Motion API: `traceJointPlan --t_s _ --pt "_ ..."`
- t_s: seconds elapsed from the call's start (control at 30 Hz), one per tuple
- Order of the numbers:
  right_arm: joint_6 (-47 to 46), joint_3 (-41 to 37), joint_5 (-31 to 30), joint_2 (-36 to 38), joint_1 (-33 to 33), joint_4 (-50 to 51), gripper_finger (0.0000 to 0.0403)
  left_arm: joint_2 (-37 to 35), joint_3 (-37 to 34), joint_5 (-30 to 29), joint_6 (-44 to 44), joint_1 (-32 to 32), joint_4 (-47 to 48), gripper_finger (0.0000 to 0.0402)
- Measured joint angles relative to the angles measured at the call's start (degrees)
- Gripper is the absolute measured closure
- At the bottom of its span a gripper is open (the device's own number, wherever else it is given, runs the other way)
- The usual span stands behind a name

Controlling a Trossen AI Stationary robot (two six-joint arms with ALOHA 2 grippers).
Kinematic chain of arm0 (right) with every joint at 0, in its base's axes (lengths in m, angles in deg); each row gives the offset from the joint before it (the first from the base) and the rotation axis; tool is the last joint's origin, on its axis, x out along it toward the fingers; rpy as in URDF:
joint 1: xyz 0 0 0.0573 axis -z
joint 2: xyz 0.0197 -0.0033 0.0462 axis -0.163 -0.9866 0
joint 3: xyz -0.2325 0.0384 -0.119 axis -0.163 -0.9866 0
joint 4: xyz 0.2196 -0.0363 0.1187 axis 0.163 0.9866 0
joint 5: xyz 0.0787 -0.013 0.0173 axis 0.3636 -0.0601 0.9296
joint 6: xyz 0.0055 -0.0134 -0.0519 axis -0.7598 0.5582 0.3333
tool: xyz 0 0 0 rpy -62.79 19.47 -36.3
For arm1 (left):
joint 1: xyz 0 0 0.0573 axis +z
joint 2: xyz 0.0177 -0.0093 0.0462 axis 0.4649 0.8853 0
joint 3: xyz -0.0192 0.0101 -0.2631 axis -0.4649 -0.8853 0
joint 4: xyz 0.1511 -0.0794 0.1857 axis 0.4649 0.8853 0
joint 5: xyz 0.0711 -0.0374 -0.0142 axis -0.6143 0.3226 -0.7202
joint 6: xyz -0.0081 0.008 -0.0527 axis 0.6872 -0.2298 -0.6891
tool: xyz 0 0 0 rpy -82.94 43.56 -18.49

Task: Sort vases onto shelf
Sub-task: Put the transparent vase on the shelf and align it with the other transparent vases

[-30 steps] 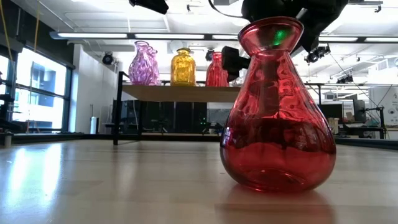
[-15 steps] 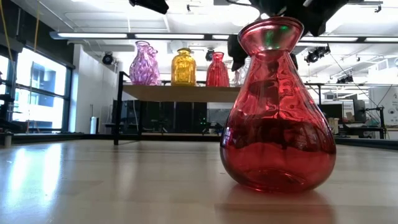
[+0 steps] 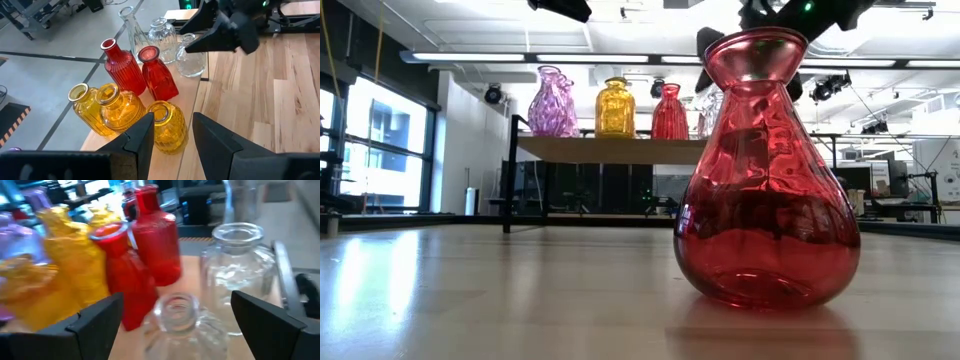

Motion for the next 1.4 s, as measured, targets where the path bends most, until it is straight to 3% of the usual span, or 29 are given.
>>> traceJointPlan --t_s 0.27,0.6,0.9,1.2,1.3,1.4 --pt "3.4 0.0 9.1 6.6 0.0 0.0 0.0048 0.0 0.0 0.0 0.0 0.0 0.0 0.0275" --pt "6.3 0.0 10.7 11.3 0.0 0.0 0.0048 0.0 0.0 0.0 -0.1 0.0 0.0 0.0275" --pt "-2.2 0.0 24.3 13.7 2.3 0.0 0.0048 0.0 0.0 0.0 -4.6 0.0 0.0 0.0275" --pt "-5.2 0.1 28.5 17.5 2.5 0.3 0.0048 0.0 0.0 -0.1 -6.6 0.0 0.0 0.0275" --pt "-5.0 3.6 28.5 18.4 2.5 7.6 0.0048 0.0 0.0 0.0 -7.2 0.0 0.0 0.0275" --pt "-2.8 11.8 28.5 18.1 2.5 21.8 0.0048 0.0 0.0 0.0 -7.2 0.0 0.0 0.0275"
